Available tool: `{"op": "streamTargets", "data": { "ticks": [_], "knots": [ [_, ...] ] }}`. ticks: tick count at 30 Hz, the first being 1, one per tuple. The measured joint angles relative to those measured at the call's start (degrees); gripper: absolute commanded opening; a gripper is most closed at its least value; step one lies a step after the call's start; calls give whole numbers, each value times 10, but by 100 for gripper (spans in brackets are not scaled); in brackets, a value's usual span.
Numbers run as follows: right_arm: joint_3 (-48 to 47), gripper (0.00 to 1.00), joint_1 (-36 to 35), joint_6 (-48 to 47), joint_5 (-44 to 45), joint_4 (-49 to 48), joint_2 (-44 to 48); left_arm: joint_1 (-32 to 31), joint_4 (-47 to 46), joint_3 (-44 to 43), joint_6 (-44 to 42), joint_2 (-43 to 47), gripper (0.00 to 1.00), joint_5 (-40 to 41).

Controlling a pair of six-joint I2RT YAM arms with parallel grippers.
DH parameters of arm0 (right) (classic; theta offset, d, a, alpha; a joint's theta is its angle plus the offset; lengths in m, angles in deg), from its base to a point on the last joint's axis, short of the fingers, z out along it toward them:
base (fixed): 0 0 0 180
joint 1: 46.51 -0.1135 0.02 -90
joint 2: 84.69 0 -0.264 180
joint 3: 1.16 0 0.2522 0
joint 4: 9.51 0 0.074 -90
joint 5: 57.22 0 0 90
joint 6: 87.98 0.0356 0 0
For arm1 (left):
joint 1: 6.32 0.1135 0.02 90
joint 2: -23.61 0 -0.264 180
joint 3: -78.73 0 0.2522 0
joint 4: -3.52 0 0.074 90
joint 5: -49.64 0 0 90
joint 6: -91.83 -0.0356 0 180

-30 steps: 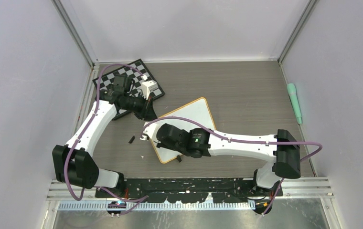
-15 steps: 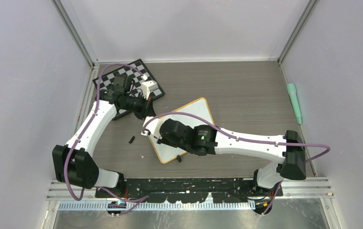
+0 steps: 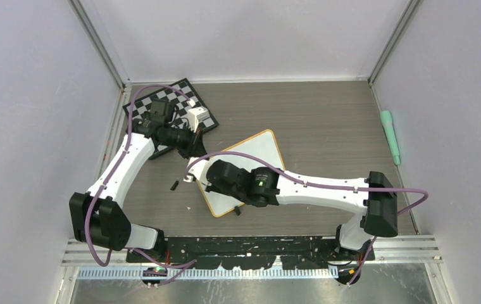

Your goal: Write a sentence on the whiteboard

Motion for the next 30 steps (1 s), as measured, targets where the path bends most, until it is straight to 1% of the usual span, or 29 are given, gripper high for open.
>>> {"op": "streamTargets", "data": {
  "ticks": [19,30],
  "knots": [
    [3,0,17,-2,11,-8,-1,0,-2,0,0,-1,0,7],
    [11,0,18,7,-25,7,-1,0,-1,0,0,-1,0,9]
  ]
}}
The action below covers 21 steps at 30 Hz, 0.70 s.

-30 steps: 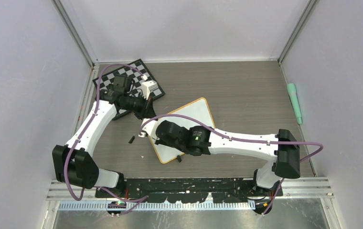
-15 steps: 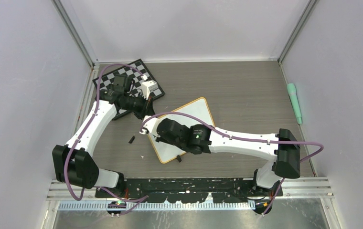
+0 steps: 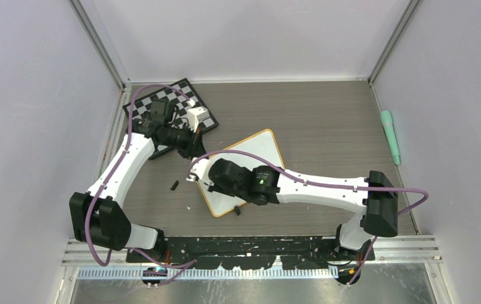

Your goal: Write a sentence on the whiteboard

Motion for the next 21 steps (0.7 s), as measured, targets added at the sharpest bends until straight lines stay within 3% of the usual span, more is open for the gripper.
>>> {"op": "streamTargets", "data": {
  "ticks": [21],
  "knots": [
    [-30,0,0,5,5,37,12,-2,2,-1,0,0,0,-5]
  ]
}}
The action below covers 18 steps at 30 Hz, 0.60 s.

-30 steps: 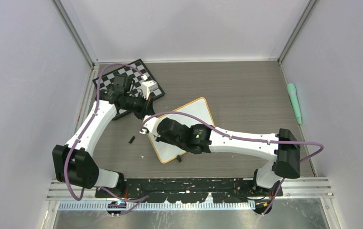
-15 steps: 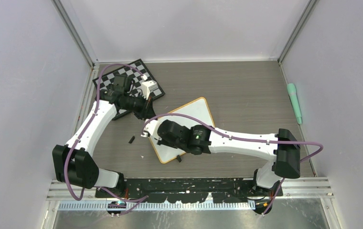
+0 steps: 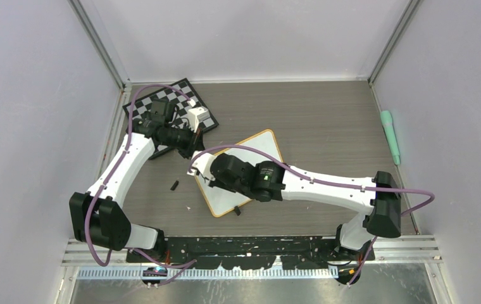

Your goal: Write a sentence on the whiteboard

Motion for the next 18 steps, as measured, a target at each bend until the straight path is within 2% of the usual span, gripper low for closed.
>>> {"op": "streamTargets", "data": {
  "ticks": [18],
  "knots": [
    [-23,0,0,-3,23,-31,-27,-1,1,-1,0,0,0,0]
  ]
}}
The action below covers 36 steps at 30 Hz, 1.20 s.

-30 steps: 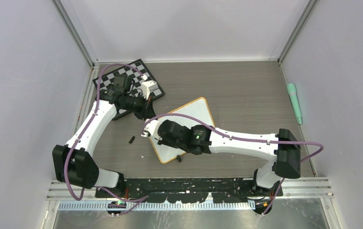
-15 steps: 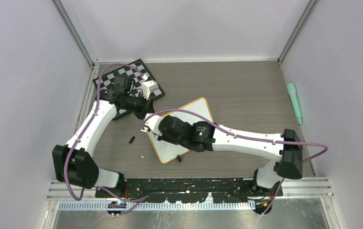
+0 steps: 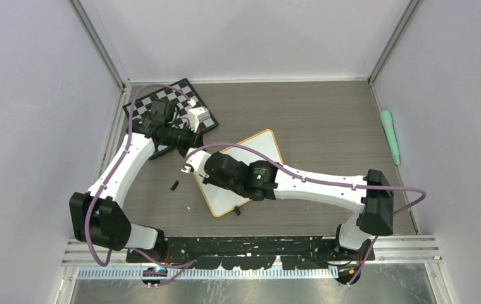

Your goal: Write a sentence on the whiteboard

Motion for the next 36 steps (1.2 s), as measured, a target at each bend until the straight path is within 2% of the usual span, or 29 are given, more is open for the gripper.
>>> {"op": "streamTargets", "data": {
  "ticks": [11,13,16,19,22,25,32,36],
  "knots": [
    [1,0,-1,-9,6,-3,-5,0,-1,0,-2,0,0,2],
    [1,0,-1,-9,7,-3,-5,0,0,0,-2,0,9,2],
    [1,0,-1,-8,7,-2,-4,0,2,-2,-4,0,28,2],
    [1,0,-1,-6,2,7,3,-5,20,-6,-13,-5,39,3],
    [1,0,-1,2,-12,19,22,-9,47,-21,-26,-14,45,0],
    [3,0,-1,9,-25,31,52,-10,70,-37,-37,-15,45,-7],
    [23,0,0,17,-41,29,91,-4,86,-44,-46,-14,34,-15],
    [49,0,5,19,-47,24,91,1,85,-42,-44,-14,23,-20]
  ]
}}
